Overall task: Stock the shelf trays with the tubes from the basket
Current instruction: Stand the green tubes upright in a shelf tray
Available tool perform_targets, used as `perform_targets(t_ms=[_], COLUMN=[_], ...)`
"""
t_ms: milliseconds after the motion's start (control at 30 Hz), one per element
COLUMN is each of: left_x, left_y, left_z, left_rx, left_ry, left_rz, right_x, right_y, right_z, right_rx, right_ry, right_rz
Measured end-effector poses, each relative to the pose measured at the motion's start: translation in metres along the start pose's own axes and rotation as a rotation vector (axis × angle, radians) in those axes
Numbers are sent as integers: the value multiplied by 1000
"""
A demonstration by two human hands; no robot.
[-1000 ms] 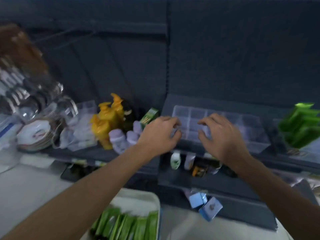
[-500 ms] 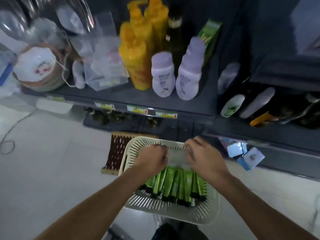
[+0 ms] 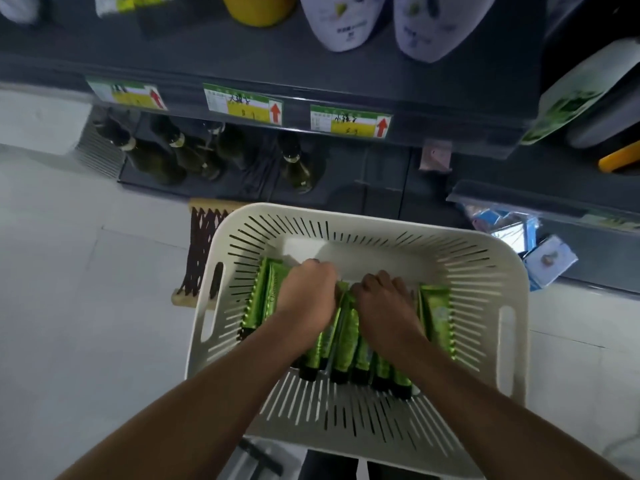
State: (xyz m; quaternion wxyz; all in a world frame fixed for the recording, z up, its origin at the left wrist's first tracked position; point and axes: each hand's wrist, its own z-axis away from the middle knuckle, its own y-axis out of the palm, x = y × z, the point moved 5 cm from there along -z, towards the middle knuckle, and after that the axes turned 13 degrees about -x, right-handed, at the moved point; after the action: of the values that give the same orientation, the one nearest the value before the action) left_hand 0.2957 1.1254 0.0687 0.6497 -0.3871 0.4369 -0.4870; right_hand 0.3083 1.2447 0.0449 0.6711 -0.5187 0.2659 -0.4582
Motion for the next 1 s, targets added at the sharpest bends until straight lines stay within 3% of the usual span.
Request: perform_targets(t_ms=[133,300,400,700,1000], left_x=[2,0,-8,-90,-247], left_y=[-6,-29,-61,-242,-428], left_z=[-1,2,9,26,48], left_rx=[64,133,111,-173,-473], left_ry=[-28,16,66,372,720], left_rz=[18,-12,4,-10,-5], right_x=[-6,-16,-18,-63,-156], right_y=[-6,-33,-69,-263,-470], right_z=[0,11,27,91,182], right_rx=[-79,16,-38,-340,-604], right_ry=[11,155,171,143,227], right_rz=[-58,-454,-463,-281,-107])
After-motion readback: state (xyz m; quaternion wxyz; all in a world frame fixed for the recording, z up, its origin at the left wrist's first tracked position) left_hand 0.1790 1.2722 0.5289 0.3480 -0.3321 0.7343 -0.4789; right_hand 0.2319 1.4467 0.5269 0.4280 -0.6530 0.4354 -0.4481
